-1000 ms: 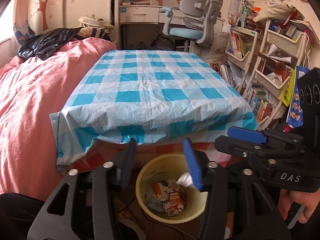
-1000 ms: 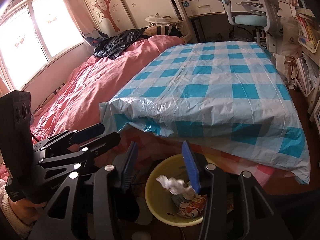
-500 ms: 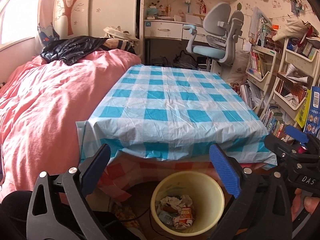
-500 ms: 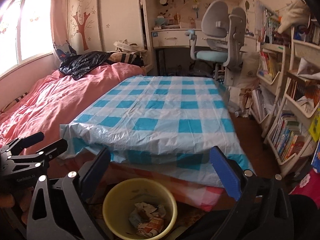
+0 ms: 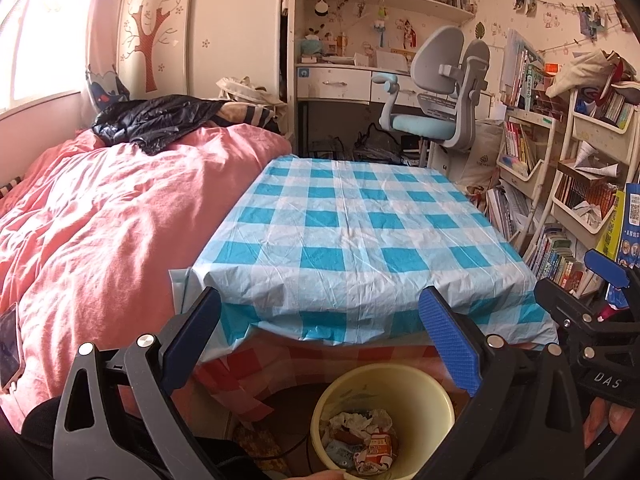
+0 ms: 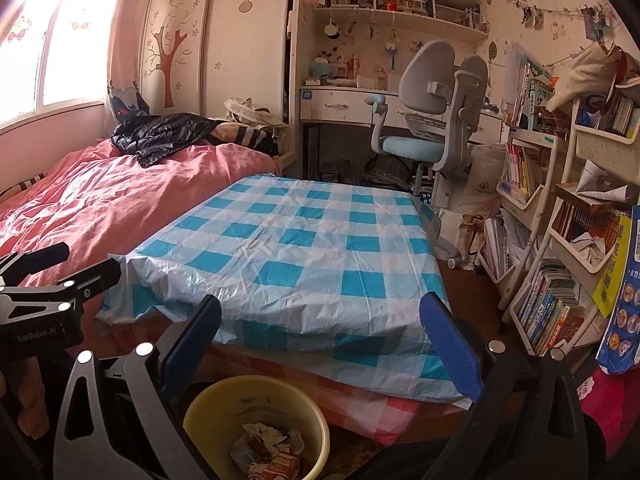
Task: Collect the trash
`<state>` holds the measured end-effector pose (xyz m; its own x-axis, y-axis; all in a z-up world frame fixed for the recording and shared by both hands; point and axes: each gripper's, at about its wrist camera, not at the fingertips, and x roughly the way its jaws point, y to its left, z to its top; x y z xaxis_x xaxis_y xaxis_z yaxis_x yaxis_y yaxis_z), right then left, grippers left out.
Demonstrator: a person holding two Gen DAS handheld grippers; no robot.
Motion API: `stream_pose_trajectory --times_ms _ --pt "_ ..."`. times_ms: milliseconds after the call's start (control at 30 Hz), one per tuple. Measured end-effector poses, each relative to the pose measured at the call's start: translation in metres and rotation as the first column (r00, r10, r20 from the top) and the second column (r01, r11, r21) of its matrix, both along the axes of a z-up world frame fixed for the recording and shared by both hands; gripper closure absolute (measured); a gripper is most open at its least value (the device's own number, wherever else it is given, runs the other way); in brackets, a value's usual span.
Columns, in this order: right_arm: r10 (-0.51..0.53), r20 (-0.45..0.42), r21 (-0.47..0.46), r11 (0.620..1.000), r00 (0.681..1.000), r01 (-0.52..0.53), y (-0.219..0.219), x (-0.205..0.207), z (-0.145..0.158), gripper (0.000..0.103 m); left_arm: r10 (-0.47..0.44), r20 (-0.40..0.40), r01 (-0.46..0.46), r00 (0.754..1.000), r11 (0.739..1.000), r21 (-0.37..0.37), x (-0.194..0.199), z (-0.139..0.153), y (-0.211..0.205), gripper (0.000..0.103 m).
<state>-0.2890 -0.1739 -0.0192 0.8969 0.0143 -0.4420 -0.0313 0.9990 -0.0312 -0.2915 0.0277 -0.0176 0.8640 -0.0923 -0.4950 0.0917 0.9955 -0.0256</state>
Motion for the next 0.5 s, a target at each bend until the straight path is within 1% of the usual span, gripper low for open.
stream_pose_trajectory --times_ms 367,500 --pt "-0.022 0.036 0.004 1.0 0.999 0.021 -0.003 -0.005 0.006 0.008 0.023 0.07 -0.023 0.997 1.0 0.002 -0.008 0.012 -0.002 0.007" --pt "-0.02 0.036 0.003 1.0 0.999 0.02 -0.003 -0.005 0.007 0.008 0.027 0.076 -0.027 0.997 1.0 -0.005 -0.009 0.014 -0.001 0.007"
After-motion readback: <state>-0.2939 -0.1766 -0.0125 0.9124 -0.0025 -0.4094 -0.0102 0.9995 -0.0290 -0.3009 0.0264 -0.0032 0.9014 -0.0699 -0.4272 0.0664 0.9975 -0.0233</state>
